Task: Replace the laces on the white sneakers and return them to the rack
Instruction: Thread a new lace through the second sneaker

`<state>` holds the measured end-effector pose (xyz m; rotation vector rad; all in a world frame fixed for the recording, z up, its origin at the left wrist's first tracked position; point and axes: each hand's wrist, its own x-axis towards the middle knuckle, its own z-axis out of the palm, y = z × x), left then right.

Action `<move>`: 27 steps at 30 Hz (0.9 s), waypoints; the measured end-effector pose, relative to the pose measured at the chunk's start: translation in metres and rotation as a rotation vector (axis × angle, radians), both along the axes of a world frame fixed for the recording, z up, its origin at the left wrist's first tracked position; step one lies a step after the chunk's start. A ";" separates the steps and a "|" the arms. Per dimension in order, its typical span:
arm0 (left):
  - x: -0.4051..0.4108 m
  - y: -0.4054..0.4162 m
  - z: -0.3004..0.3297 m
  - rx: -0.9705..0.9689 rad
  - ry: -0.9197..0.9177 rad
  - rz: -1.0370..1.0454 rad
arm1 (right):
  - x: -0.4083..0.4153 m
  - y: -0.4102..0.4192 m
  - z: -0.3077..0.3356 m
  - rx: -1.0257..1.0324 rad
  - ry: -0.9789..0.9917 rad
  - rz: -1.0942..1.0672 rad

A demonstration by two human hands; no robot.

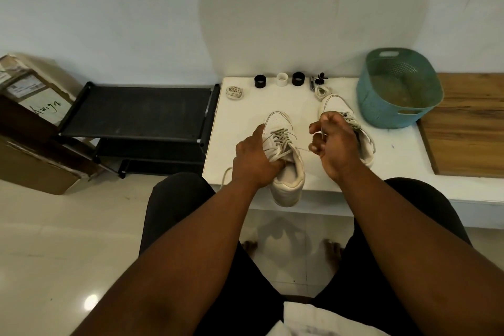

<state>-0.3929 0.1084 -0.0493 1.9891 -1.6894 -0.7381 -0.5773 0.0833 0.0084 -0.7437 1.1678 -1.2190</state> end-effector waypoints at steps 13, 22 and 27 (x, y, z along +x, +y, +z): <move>0.003 0.008 -0.002 -0.049 0.132 0.012 | -0.021 -0.013 0.002 -0.133 1.102 0.293; 0.000 0.007 -0.003 -0.081 0.164 -0.010 | -0.015 -0.011 -0.005 -0.116 1.100 0.473; 0.001 0.007 -0.006 -0.062 0.168 -0.009 | -0.016 -0.008 0.007 -0.090 1.177 0.730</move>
